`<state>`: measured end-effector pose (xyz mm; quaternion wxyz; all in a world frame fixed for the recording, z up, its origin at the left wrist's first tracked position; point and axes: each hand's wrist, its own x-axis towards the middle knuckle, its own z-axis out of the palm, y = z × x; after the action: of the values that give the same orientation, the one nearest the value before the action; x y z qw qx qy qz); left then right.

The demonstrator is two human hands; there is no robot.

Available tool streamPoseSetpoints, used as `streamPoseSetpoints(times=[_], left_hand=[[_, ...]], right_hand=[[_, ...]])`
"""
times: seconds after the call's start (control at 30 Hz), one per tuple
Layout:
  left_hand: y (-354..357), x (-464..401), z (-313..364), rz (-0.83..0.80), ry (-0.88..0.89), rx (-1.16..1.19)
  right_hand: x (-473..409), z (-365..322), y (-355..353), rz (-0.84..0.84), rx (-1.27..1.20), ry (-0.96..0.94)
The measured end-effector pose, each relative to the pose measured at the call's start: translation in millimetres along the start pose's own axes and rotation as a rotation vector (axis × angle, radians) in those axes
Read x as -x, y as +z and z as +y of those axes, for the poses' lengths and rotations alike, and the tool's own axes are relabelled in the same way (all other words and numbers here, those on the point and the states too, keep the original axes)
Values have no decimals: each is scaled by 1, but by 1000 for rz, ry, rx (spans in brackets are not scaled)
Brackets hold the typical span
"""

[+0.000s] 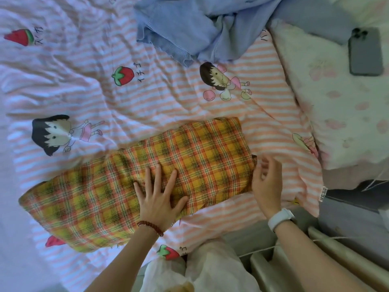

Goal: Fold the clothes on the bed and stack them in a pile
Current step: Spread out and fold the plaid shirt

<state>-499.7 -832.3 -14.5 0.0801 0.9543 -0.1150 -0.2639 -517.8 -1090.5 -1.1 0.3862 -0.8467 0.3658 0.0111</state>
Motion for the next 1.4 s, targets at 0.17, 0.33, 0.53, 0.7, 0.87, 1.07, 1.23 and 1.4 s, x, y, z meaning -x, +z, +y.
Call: streamPoseSetpoints(times=[0.17, 0.33, 0.53, 0.7, 0.87, 1.07, 1.23, 1.4], left_hand=[[-5, -5, 1, 9, 51, -70], [-4, -6, 0, 21, 85, -143], [14, -12, -5, -8, -15, -135], [13, -14, -3, -44, -33, -118], [4, -13, 3, -14, -27, -44], [-2, -14, 8, -48, -70, 37], [-25, -12, 30, 207, -29, 317], [-41, -15, 44, 158, -47, 632]], right_hand=[[-38, -42, 18, -173, 353, -515], [-101, -73, 37, -545, 625, -505], [-128, -95, 21, -815, 413, -390], [-111, -83, 13, -724, 228, -355], [-88, -68, 10, -597, -21, -325], [-76, -75, 5, -670, -98, -298], [-67, -76, -7, -573, 114, -399], [-55, -98, -14, -486, 437, -673]])
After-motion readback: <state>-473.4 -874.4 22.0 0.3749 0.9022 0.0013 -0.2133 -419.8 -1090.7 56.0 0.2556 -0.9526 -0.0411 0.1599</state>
